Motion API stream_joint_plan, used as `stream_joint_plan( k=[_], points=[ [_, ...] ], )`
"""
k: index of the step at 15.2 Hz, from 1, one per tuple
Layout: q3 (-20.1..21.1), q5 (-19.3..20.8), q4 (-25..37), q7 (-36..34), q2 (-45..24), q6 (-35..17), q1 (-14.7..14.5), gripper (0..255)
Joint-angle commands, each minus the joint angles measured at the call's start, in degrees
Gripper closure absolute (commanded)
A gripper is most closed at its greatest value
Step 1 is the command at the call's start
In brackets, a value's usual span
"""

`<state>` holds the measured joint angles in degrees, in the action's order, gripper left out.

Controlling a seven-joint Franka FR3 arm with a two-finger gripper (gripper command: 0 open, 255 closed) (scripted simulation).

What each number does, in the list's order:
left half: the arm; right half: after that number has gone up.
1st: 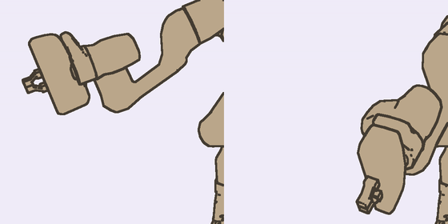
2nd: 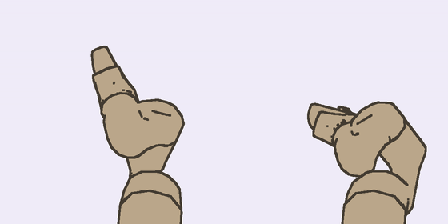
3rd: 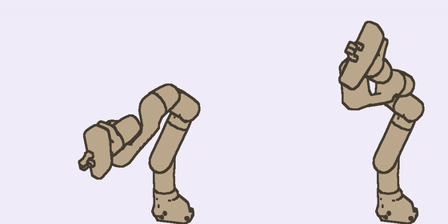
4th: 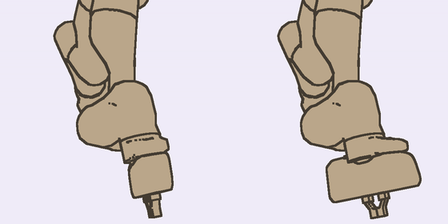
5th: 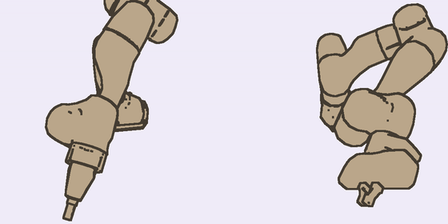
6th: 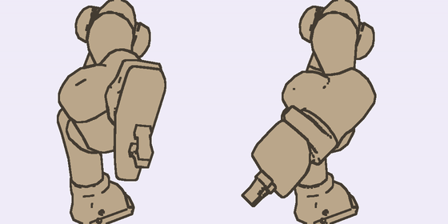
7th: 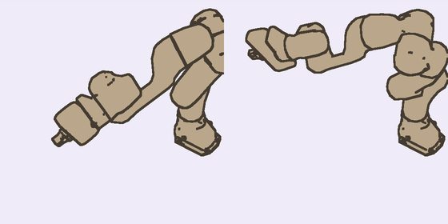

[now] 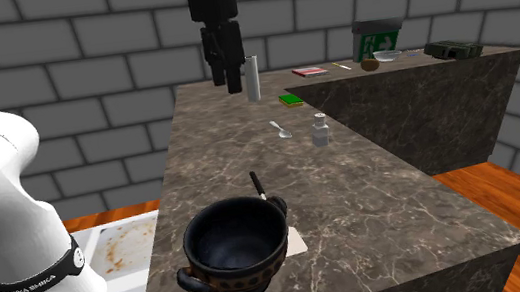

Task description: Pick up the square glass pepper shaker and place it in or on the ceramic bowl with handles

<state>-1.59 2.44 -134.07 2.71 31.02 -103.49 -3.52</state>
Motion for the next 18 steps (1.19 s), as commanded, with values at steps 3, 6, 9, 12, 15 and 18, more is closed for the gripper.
stream_joint_plan(
  k=[3, 6, 9, 12, 15, 18],
  points=[
    [1.1, -1.1, 4.7, -0.8, -9.1, -3.6, -1.1, 0],
    [1.9, -1.8, 8.7, -1.5, -15.8, -5.6, -1.9, 0],
    [2.7, -2.3, 13.3, -2.1, -22.4, -7.0, -2.6, 0],
    [3.5, -2.6, 18.5, -2.7, -29.1, -7.8, -3.3, 0],
    [4.2, -2.8, 24.3, -3.3, -35.8, -8.1, -4.0, 0],
    [4.8, -2.8, 30.9, -3.9, -42.6, -7.7, -4.8, 0]
  ],
)
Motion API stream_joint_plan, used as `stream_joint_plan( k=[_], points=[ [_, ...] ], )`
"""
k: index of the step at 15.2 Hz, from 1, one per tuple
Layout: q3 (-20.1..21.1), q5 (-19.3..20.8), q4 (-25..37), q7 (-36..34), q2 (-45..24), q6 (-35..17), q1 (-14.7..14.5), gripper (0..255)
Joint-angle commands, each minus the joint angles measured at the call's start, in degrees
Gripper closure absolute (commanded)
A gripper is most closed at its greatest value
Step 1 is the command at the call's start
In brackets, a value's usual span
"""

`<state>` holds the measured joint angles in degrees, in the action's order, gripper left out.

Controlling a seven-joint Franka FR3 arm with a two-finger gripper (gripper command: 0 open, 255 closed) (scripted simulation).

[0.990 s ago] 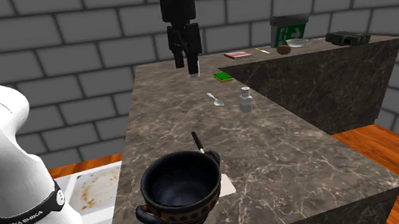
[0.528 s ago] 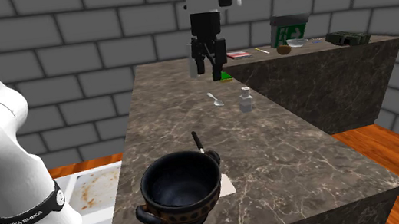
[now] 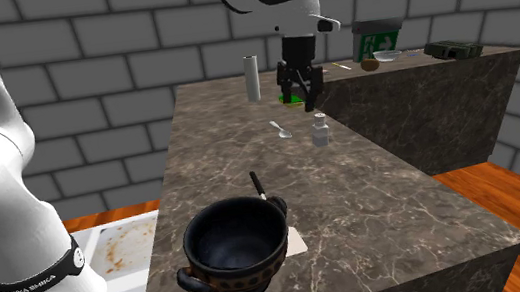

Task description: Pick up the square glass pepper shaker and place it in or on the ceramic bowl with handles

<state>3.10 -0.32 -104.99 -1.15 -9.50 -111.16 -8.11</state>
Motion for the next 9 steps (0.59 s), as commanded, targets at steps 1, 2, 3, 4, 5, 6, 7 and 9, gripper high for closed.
stream_joint_plan(
  k=[1, 2, 3, 4, 5, 6, 7, 9],
  points=[
    [0.3, 0.0, 4.2, -0.3, -4.4, 0.2, -0.4, 0],
    [0.5, 0.1, 6.7, -0.4, -6.8, 0.5, -0.7, 0],
    [0.7, 0.1, 9.3, -0.6, -9.1, 1.0, -1.0, 0],
    [0.8, 0.2, 12.0, -0.8, -11.6, 1.4, -1.3, 0],
    [1.0, 0.2, 14.9, -1.0, -14.0, 2.0, -1.6, 0],
    [1.1, 0.3, 17.9, -1.1, -16.6, 2.7, -1.9, 0],
    [1.3, 0.4, 21.1, -1.3, -19.1, 3.5, -2.3, 0],
    [1.4, 0.4, 23.6, -1.4, -21.7, 3.6, -2.6, 0]
  ],
)
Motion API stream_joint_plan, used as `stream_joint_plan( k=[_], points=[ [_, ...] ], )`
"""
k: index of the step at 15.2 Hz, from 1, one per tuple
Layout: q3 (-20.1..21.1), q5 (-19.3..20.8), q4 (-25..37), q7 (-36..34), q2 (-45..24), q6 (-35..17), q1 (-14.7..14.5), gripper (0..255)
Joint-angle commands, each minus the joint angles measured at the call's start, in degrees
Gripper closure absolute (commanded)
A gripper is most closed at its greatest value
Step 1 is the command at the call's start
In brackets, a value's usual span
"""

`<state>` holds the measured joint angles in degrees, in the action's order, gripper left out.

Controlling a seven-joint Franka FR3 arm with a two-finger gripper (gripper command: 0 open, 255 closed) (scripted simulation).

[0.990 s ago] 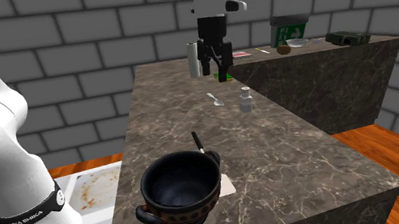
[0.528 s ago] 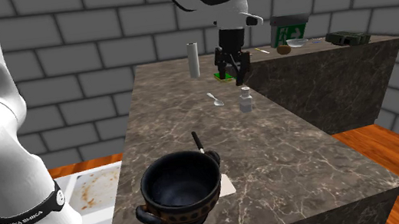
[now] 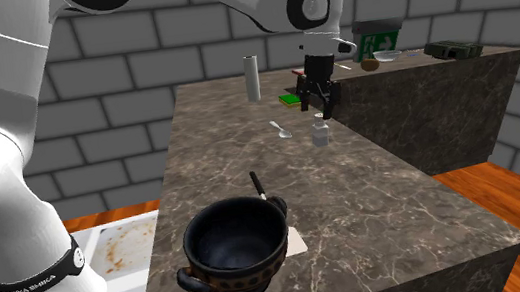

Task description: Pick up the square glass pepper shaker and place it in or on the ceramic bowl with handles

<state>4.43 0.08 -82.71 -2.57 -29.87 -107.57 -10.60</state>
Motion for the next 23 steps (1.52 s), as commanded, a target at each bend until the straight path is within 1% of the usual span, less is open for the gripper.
stream_joint_plan(
  k=[1, 7, 15, 16, 23],
  points=[
    [0.0, 0.0, 0.7, 0.0, -1.5, -0.7, -0.1, 0],
    [0.0, 0.1, -2.3, 0.0, -2.3, -4.5, -0.2, 0],
    [0.0, 0.1, -2.3, 0.0, -2.3, -4.5, -0.2, 0],
    [0.0, 0.1, -2.3, 0.0, -2.3, -4.5, -0.2, 255],
    [0.0, 0.1, -2.3, 0.0, -2.3, -4.5, -0.2, 255]
  ],
)
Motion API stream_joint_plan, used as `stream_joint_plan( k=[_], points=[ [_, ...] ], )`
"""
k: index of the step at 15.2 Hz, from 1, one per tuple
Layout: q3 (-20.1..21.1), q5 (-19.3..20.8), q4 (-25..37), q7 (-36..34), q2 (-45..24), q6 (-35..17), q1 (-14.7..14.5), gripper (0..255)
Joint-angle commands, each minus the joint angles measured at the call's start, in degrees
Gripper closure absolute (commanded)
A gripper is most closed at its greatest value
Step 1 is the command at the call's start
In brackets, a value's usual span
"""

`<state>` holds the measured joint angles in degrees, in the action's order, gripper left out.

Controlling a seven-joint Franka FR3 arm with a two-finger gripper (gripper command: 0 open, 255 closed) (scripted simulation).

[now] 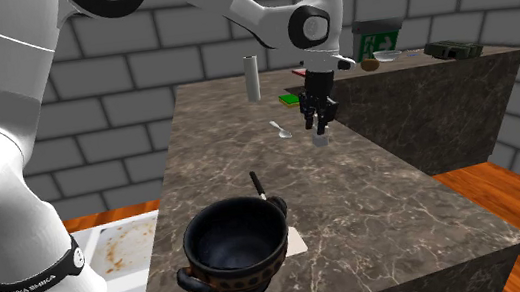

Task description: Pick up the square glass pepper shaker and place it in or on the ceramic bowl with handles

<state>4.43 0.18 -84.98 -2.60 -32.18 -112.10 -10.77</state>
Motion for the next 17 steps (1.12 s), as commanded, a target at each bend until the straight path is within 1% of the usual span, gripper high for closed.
stream_joint_plan(
  k=[1, 3, 17],
  points=[
    [0.0, 0.0, 0.0, 0.0, 0.0, 0.0, 0.0, 255],
    [0.0, 0.0, 0.3, 0.0, 0.3, 0.6, 0.0, 255],
    [0.1, -0.2, 7.0, -0.2, 3.0, 10.0, 0.0, 255]
  ],
)
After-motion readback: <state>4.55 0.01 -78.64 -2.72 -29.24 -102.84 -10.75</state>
